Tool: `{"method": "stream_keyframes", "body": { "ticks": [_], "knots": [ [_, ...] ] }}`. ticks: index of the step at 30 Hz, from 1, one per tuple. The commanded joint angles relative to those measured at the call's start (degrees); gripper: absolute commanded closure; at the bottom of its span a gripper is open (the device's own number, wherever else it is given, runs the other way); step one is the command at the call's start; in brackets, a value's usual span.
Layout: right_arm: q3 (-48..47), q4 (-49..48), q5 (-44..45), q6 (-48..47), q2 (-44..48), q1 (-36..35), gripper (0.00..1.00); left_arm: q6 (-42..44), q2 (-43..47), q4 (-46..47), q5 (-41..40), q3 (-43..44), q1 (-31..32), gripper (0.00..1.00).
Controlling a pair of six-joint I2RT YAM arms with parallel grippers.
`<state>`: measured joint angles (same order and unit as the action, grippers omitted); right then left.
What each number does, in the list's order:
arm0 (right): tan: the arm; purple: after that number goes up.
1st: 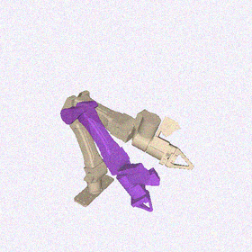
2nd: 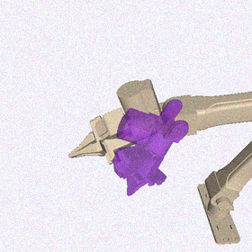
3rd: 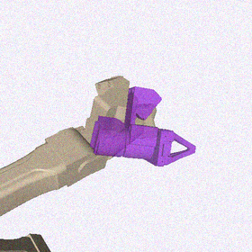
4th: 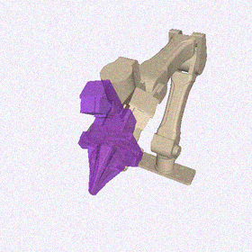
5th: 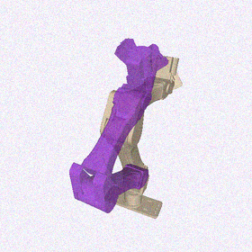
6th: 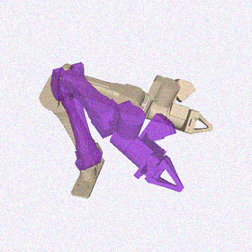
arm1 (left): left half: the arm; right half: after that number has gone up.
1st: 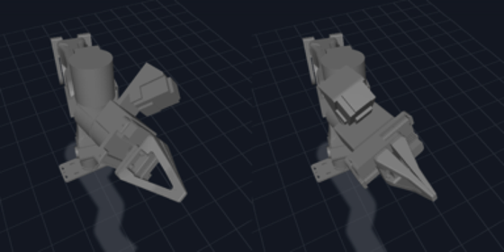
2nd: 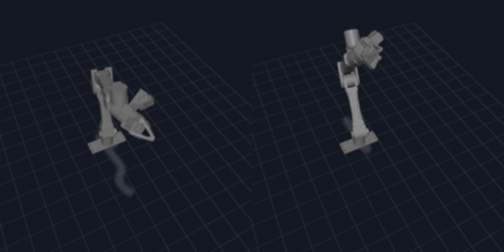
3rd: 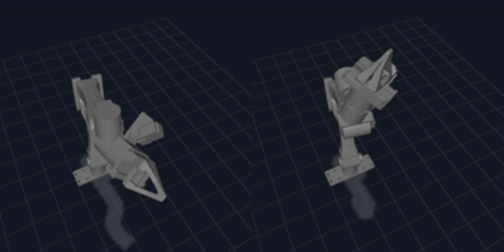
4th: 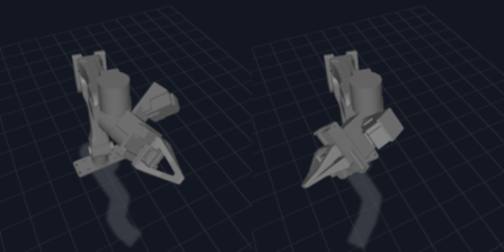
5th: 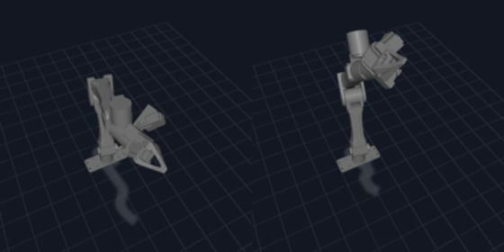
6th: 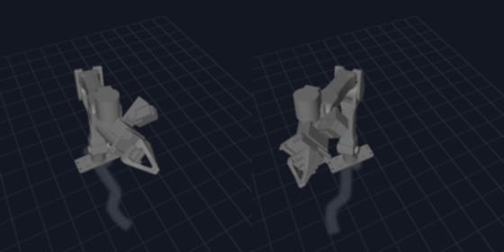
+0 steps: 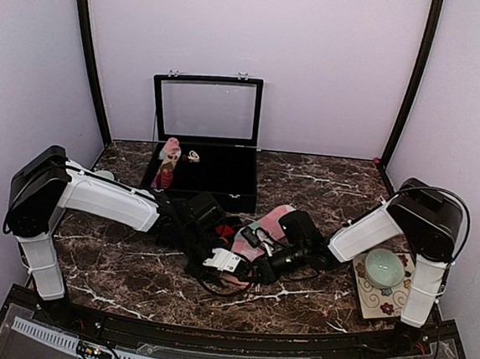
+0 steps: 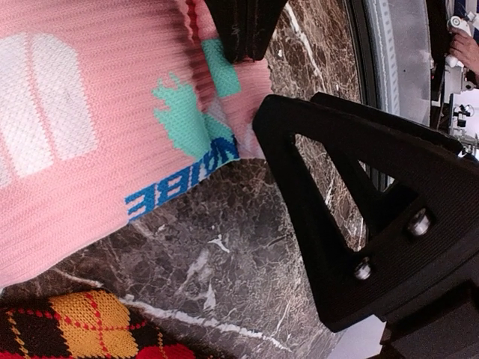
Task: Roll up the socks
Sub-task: Roll the sock at the center of the board.
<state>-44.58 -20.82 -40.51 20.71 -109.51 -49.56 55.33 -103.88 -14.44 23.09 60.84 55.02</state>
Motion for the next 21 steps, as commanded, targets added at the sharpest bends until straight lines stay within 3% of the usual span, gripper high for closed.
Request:
{"method": "stream_keyframes", "body": {
  "ticks": [1,13,17,21],
  "knots": [
    [1.8,9.08,2.42,1.39,-3.93,0.43,1.0,1.1,-0.12,1.63,-0.85,-1.82,0.26,0.52],
    [1.06,9.79,-0.78,3.52,-5.39,0.6,1.0,4.38,-3.66,4.23,-5.67,-3.96,0.52,0.57],
    [0.99,10.35,-1.46,4.3,-5.84,0.56,1.0,4.59,-4.76,5.52,-8.06,-4.35,0.52,0.71],
    [1.69,9.96,-1.28,5.44,-5.78,0.56,1.0,4.8,-5.81,5.63,-9.68,-4.22,0.52,0.96]
  ]
}}
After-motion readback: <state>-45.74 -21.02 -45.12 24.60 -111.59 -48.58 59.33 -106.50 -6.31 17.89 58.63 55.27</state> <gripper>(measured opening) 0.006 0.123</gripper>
